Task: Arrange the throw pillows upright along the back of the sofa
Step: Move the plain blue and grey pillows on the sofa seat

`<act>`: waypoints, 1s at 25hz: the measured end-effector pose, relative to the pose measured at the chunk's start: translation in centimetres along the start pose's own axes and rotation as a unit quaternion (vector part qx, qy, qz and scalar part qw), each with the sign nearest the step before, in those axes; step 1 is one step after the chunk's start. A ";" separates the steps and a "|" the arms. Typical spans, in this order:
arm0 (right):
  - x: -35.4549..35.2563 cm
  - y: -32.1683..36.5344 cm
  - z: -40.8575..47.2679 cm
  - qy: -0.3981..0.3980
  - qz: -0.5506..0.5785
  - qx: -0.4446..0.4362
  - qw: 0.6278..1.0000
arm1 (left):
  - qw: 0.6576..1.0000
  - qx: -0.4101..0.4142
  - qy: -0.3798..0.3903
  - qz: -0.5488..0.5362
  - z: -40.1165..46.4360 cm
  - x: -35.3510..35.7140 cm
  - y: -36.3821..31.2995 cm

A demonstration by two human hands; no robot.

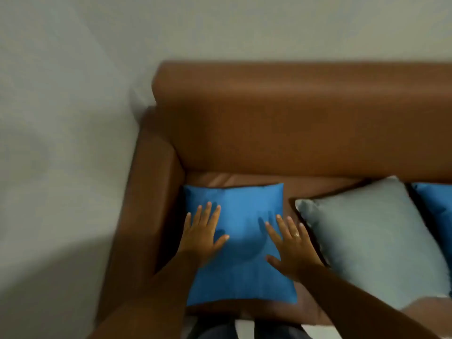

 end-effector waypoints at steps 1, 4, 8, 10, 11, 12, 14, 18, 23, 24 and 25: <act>2.5 -0.8 1.6 0.042 0.010 0.017 0.999 | 1.000 0.009 -0.019 -0.009 1.2 2.2 -0.5; 7.6 -2.2 6.0 0.018 0.062 0.024 0.998 | 0.992 0.003 -0.130 0.007 3.8 8.0 -1.1; 11.9 -3.0 6.8 -0.001 0.110 0.018 0.994 | 0.987 0.005 -0.158 0.004 5.3 12.1 -1.1; 11.5 -3.5 6.2 -0.023 0.170 0.021 0.985 | 0.986 0.015 -0.162 -0.021 5.0 11.2 -1.0; 11.2 -3.6 5.7 -0.038 0.211 0.033 0.976 | 0.984 0.005 -0.167 -0.056 4.5 10.7 -0.7; 11.0 -3.7 5.3 -0.059 0.262 0.055 0.962 | 0.978 -0.026 -0.172 -0.114 3.8 10.3 -0.2; 10.7 -4.5 5.0 -0.093 0.427 0.150 0.887 | 0.934 -0.142 -0.159 -0.288 2.8 10.0 2.3; 9.5 -4.9 6.6 -0.093 0.670 0.252 0.692 | 0.805 -0.238 -0.009 -0.543 3.0 10.8 4.4; 1.5 -4.8 6.5 -0.018 0.662 0.220 0.716 | 0.776 -0.181 0.073 -0.600 4.0 5.6 7.1; -0.9 -4.8 6.3 -0.005 0.654 0.208 0.728 | 0.753 -0.166 0.092 -0.630 4.2 3.7 7.8; -3.7 -4.8 6.3 0.007 0.660 0.197 0.725 | 0.728 -0.160 0.126 -0.654 4.4 2.3 8.9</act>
Point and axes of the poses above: each hand's wrist, its own z-axis towards the middle knuckle, its own x-axis out of the palm, y = z × x, the point moved 3 cm from there along z, towards the middle knuckle, and after that the axes turned 15 degrees about z, right-handed, at the moved point
